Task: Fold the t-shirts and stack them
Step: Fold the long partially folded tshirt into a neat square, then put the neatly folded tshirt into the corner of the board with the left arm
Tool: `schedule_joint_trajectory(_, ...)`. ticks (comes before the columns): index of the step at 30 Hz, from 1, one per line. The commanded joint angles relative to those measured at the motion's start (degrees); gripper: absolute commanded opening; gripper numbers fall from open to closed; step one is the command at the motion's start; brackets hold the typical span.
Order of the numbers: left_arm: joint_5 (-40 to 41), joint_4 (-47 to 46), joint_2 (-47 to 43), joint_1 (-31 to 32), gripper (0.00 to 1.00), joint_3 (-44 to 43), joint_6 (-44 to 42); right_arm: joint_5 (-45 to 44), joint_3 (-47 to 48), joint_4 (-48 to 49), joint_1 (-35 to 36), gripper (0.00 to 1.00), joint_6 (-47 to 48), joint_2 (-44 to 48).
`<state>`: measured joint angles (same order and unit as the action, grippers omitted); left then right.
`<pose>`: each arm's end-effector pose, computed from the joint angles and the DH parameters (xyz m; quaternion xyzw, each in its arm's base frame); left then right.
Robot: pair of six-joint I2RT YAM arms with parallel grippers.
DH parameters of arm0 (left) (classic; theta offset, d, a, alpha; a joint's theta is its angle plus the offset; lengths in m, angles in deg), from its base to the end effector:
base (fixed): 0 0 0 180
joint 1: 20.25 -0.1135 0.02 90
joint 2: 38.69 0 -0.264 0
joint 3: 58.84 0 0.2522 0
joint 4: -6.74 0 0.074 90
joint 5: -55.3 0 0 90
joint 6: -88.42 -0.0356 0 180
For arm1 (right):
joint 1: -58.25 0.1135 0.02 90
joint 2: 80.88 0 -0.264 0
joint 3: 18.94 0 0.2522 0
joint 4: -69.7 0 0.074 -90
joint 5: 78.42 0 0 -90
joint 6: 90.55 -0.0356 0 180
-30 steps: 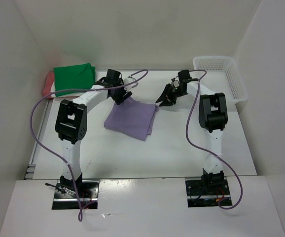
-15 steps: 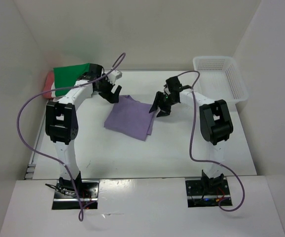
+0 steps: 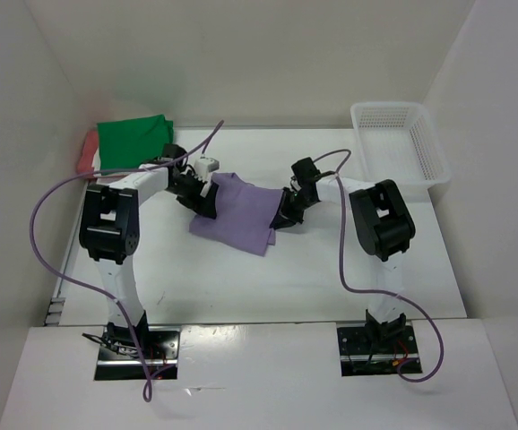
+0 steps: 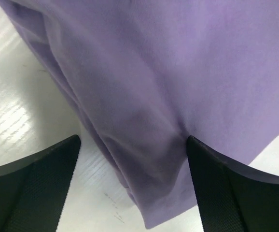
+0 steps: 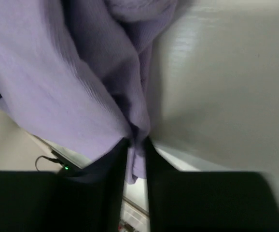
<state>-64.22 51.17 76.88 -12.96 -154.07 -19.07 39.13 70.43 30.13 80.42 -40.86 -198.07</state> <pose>0.4096 -0.0701 0.1690 0.2568 0.9097 -0.2289 0.2325 0.3682 0.1678 0.1332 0.1040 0.9478 0.2984 0.0417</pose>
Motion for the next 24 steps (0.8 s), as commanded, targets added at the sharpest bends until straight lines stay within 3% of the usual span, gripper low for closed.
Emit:
schedule_joint_trajectory(1, -2.83, 0.44, -1.4, -0.08, 0.95, 2.89, 1.32, -0.92, 2.16, 1.99, -0.99, 0.17, 0.58, -2.08)
schedule_joint_trajectory(4, -5.81, 0.44, -2.97, -0.08, 0.92, 6.57, 1.85, -0.92, 5.84, 0.15, -3.97, 0.05, 2.51, -4.45)
schedule_joint_trajectory(9, -9.42, -0.08, -9.04, -0.08, 0.98, 11.94, 2.91, -0.92, 15.5, -5.13, -5.74, 0.04, 9.28, -9.45)
schedule_joint_trajectory(12, -8.63, -2.37, -8.26, -0.08, 1.0, 11.17, 5.36, 0.13, 18.42, -7.24, -5.74, 0.14, 11.91, -10.69)
schedule_joint_trajectory(13, -8.1, -2.98, -7.38, -0.08, 1.0, 10.38, 6.67, 0.66, 18.43, -7.85, -5.74, 0.22, 11.93, -10.69)
schedule_joint_trajectory(15, -8.1, -3.69, -4.05, -0.08, 1.0, 7.04, 8.09, 1.71, 17.12, -7.86, -5.74, 0.27, 12.54, -9.56)
schedule_joint_trajectory(24, -5.56, -4.05, 5.27, -0.08, 1.0, 0.88, 16.08, 2.24, 6.57, -3.9, -5.74, 0.29, 10.78, -2.79)
